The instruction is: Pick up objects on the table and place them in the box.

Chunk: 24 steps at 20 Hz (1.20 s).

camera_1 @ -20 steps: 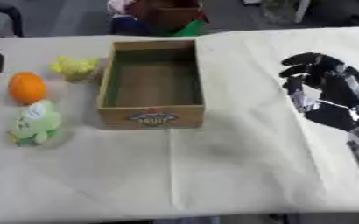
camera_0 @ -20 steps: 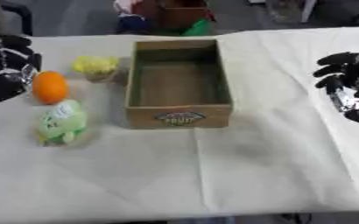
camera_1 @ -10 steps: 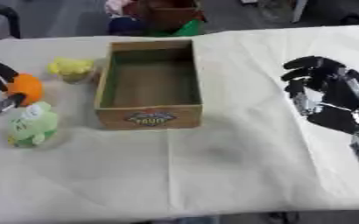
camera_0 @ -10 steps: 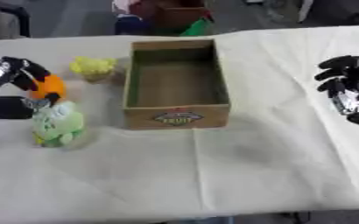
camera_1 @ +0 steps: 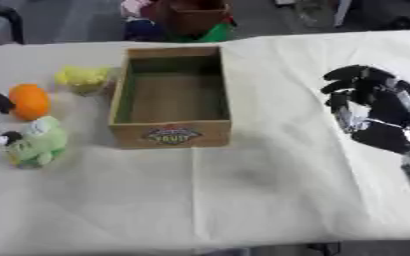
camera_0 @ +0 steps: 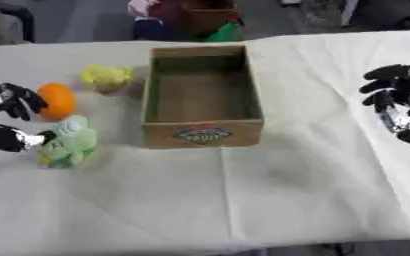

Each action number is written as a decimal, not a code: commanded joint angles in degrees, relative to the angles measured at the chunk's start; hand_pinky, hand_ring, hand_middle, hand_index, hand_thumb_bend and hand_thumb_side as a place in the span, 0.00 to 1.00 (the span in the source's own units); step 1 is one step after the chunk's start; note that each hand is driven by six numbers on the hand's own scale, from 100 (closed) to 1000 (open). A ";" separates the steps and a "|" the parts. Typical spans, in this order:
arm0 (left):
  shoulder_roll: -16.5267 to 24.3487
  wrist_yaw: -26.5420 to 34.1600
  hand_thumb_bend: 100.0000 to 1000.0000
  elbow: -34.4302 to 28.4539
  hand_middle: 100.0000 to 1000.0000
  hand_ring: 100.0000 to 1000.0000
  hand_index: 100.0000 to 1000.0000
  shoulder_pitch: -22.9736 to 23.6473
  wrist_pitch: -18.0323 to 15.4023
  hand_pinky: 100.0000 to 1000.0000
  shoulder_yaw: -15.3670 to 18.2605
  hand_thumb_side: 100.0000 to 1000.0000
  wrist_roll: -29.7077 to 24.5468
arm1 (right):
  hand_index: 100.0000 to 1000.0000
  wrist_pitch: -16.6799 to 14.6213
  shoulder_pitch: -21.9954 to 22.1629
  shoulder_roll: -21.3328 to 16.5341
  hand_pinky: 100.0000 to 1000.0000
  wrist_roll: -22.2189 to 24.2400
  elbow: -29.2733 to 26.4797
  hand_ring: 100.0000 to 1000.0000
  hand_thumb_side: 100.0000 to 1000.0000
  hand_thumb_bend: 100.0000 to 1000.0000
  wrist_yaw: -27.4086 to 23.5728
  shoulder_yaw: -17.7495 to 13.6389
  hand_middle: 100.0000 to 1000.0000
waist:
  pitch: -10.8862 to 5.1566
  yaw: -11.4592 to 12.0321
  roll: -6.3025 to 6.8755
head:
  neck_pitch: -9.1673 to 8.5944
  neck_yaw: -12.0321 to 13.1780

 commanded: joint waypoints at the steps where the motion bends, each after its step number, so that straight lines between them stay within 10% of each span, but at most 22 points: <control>1: -0.53 -3.47 0.34 2.26 0.61 0.59 0.74 -2.03 -1.62 0.66 0.22 0.21 -3.35 | 0.72 -0.12 -0.68 -0.85 0.57 0.16 -0.38 0.67 0.06 0.00 -0.50 -0.35 0.69 | -0.81 0.13 -0.08 | 0.27 -0.05; 17: -9.57 -20.22 0.56 7.72 0.66 0.62 0.76 -8.28 -9.19 0.68 2.55 0.28 -20.02 | 0.72 -0.21 -0.42 -0.45 0.57 0.34 -0.17 0.67 0.06 0.00 -0.61 -0.42 0.69 | -0.89 0.45 -0.68 | 0.27 -0.26; 22: -11.33 -22.72 0.05 7.42 0.37 0.38 0.51 -8.92 -11.32 0.55 3.15 0.14 -18.78 | 0.72 -0.23 -0.35 -0.41 0.57 0.32 -0.13 0.67 0.06 0.00 -0.61 -0.48 0.69 | -0.88 0.49 -0.75 | 0.27 -0.38; 24: -11.48 -21.57 0.00 6.48 0.31 0.33 0.45 -9.08 -11.19 0.53 3.65 0.13 -16.97 | 0.72 -0.23 -0.31 -0.41 0.57 0.31 -0.11 0.67 0.06 0.00 -0.61 -0.53 0.69 | -0.89 0.52 -0.75 | 0.27 -0.42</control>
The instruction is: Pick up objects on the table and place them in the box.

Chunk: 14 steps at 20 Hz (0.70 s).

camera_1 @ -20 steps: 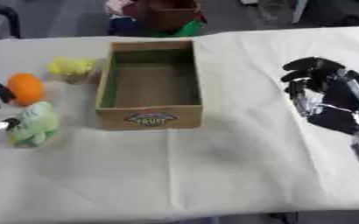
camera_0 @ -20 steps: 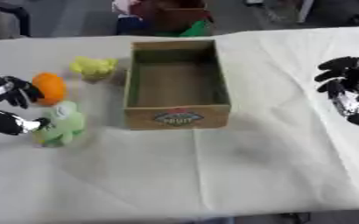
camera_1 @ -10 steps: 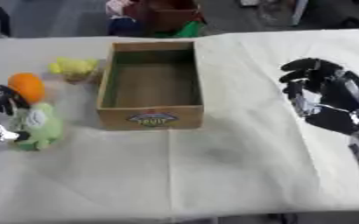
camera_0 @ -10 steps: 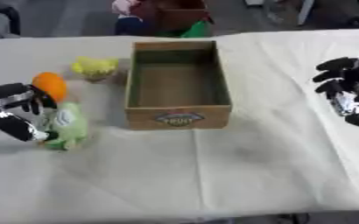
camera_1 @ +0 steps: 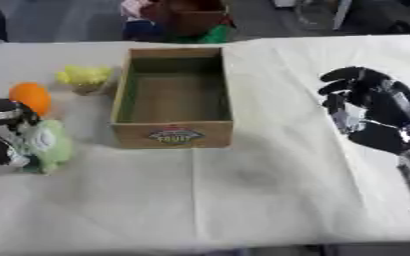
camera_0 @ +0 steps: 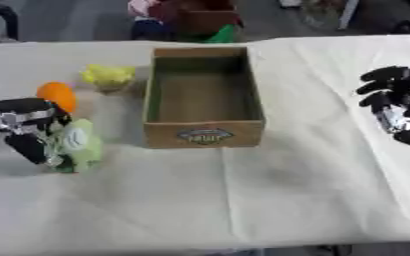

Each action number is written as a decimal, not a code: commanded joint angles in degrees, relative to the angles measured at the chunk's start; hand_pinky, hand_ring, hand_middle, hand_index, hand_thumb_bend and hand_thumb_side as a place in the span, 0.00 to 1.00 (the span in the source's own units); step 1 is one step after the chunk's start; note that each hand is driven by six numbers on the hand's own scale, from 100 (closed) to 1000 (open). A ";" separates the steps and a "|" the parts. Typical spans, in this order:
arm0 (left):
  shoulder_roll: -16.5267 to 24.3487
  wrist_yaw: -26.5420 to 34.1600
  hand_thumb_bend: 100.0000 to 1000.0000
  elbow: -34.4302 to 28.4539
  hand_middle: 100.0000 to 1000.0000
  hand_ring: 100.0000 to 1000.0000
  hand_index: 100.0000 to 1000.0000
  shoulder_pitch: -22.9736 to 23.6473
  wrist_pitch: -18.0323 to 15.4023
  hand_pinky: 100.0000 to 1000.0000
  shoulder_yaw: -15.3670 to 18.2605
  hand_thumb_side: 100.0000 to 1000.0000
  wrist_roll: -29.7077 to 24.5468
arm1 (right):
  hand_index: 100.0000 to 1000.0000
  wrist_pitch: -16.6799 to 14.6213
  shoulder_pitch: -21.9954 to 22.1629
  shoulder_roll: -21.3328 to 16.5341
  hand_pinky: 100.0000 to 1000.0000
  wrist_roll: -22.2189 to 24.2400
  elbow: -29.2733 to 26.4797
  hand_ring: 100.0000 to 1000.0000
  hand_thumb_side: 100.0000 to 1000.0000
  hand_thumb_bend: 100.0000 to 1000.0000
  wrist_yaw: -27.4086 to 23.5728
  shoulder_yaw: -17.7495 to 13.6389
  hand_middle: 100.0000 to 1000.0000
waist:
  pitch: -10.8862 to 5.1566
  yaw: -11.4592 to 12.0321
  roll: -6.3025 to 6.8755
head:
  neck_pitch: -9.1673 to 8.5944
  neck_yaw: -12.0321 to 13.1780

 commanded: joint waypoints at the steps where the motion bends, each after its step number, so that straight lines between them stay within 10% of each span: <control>1: 0.95 1.17 0.00 -2.08 0.30 0.31 0.44 -1.25 -0.02 0.52 1.73 0.13 2.61 | 0.72 -0.10 -0.37 -0.92 0.57 -0.02 -0.39 0.67 0.06 0.00 -0.56 -0.53 0.69 | -0.75 0.12 0.01 | 0.27 -0.18; 14: -4.73 7.45 0.01 -2.38 0.31 0.34 0.45 -14.78 2.32 0.53 1.47 0.14 11.13 | 0.72 0.06 -1.22 -0.05 0.57 1.23 -0.41 0.67 0.06 0.00 -1.04 0.68 0.69 | -0.90 -1.01 -0.73 | 0.27 1.59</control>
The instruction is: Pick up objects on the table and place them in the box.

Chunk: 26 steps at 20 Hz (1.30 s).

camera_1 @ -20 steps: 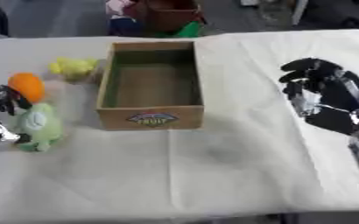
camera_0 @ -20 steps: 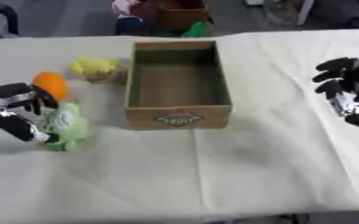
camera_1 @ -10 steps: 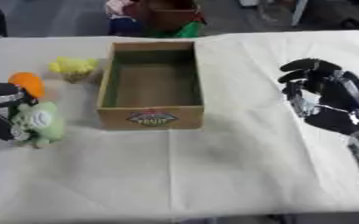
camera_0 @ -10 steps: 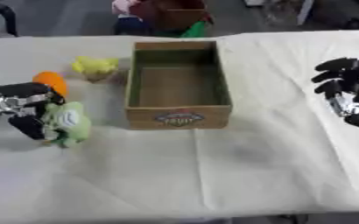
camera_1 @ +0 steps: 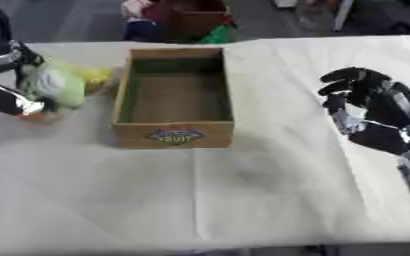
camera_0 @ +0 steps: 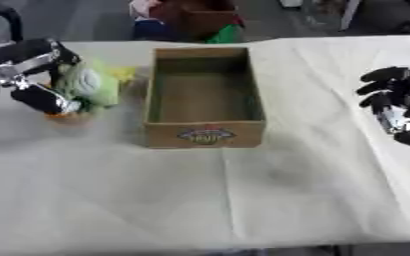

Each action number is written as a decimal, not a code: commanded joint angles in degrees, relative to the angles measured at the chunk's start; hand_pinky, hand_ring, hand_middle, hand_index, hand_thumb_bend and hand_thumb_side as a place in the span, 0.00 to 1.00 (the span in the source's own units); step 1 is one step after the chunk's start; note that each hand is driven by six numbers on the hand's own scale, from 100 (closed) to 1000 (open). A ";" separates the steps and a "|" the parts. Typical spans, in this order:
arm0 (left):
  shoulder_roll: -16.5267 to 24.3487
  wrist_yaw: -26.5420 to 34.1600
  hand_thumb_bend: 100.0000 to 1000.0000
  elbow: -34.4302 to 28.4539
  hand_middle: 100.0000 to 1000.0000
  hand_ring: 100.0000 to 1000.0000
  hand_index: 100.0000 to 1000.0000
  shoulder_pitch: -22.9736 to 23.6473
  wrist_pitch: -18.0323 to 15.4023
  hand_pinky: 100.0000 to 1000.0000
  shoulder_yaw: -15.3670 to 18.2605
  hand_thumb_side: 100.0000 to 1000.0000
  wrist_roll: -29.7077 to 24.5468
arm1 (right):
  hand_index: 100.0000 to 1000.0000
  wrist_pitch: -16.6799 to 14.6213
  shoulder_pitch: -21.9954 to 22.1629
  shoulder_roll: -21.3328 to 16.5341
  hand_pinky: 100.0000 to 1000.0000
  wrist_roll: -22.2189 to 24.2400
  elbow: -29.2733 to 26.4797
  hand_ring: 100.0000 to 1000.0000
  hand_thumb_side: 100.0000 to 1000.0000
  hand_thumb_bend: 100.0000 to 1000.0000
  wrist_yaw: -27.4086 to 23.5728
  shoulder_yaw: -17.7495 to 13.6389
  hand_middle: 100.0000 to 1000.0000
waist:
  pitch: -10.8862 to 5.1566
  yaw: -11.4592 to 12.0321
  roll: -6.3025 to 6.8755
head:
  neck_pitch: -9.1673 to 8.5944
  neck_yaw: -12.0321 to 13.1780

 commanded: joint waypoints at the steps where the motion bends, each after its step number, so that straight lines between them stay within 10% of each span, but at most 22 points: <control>1: -2.78 -1.28 0.02 2.99 0.32 0.34 0.45 -4.42 -0.41 0.53 -1.23 0.14 1.12 | 0.72 -0.09 -1.28 -0.51 0.57 0.68 -0.60 0.67 0.06 0.00 -0.59 0.26 0.68 | -0.58 -0.54 -0.49 | 0.27 0.97; 12: -15.41 -11.56 0.20 18.52 0.48 0.49 0.60 -11.72 -5.91 0.59 -4.53 0.16 4.92 | 0.72 -0.18 -2.70 0.54 0.57 2.10 -0.61 0.67 0.07 0.00 -0.90 1.42 0.68 | 0.55 -3.36 -1.21 | 0.27 3.26; 20: -16.46 -12.68 0.72 18.72 0.70 0.70 0.77 -10.88 -8.22 0.74 -4.28 0.39 8.76 | 0.73 -0.09 -2.62 0.52 0.57 2.22 -0.54 0.67 0.06 0.00 -0.96 1.20 0.68 | 0.59 -3.36 -0.88 | 0.27 3.24; 24: -14.08 -9.38 0.72 14.31 0.75 0.74 0.78 -10.22 -6.53 0.76 -2.95 0.46 10.91 | 0.73 0.01 -2.49 0.46 0.57 2.17 -0.47 0.67 0.06 0.00 -0.91 1.09 0.68 | 0.43 -2.95 -0.56 | 0.27 2.78; 26: -11.69 -6.46 0.53 10.29 0.71 0.69 0.75 -9.51 -5.34 0.75 -1.87 0.21 11.86 | 0.73 0.03 -2.43 0.33 0.57 2.21 -0.44 0.67 0.06 0.00 -0.85 1.06 0.68 | 0.38 -2.65 -0.39 | 0.27 2.48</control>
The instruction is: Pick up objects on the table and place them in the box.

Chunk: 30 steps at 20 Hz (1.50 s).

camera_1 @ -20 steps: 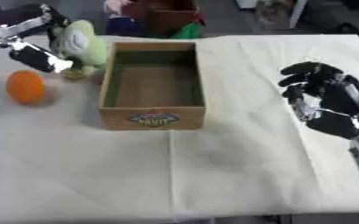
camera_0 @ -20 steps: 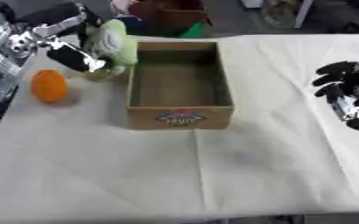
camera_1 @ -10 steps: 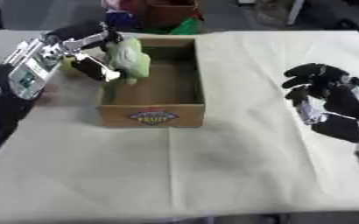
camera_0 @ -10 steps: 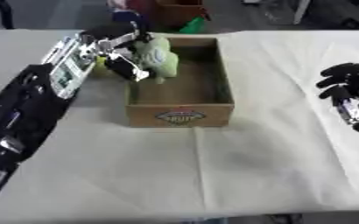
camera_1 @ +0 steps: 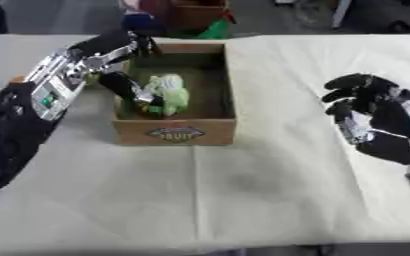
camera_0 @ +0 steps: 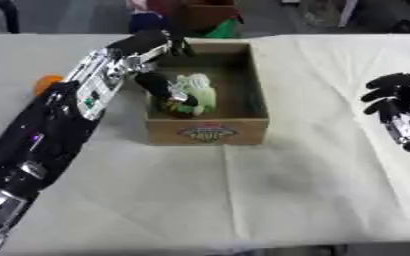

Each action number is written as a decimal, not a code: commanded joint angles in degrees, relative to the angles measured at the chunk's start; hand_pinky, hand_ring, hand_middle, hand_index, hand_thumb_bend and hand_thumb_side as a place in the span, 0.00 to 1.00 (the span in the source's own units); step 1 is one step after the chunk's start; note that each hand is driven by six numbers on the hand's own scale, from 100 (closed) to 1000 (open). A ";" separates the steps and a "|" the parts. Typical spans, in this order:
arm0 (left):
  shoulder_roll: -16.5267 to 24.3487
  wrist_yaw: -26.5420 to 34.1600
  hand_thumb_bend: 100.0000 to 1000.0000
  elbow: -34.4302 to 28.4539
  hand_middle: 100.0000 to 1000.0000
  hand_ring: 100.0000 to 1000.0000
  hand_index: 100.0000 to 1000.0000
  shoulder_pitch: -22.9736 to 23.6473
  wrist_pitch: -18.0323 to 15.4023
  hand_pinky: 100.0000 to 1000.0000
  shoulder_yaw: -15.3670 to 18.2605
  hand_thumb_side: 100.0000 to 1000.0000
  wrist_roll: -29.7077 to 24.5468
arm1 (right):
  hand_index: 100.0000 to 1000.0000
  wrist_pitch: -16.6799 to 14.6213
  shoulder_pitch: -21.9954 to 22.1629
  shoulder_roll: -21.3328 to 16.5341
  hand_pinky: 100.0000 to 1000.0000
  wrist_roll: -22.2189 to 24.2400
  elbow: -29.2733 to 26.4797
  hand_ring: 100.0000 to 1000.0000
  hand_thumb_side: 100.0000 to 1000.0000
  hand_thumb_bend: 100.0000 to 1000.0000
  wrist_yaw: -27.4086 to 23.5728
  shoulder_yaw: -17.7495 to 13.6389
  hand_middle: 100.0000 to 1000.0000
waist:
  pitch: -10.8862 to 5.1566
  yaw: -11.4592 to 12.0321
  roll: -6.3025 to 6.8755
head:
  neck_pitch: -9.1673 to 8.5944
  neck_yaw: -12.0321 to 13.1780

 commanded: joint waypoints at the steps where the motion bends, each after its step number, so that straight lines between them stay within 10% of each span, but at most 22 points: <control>1: 5.13 4.35 0.45 -6.97 0.66 0.65 0.73 0.00 2.23 0.73 2.30 0.19 1.44 | 0.73 -0.09 -0.49 -1.16 0.57 0.11 -0.56 0.67 0.06 0.00 -0.18 -0.78 0.68 | -0.91 0.23 0.07 | 0.27 -0.47; 13: 19.01 2.00 0.26 -6.98 0.63 0.63 0.73 9.19 10.12 0.72 7.87 0.17 -2.17 | 0.73 0.03 0.16 -1.69 0.57 -0.19 -0.34 0.67 0.06 0.00 0.40 -1.32 0.68 | -0.74 1.28 1.20 | 0.27 -2.23; 30: 17.39 -12.73 0.30 7.32 0.64 0.64 0.74 10.25 10.97 0.71 10.09 0.19 -2.96 | 0.73 -0.21 0.58 -1.53 0.57 -0.26 -0.30 0.67 0.06 0.00 0.51 -1.49 0.68 | -0.62 1.22 0.67 | 0.27 -2.72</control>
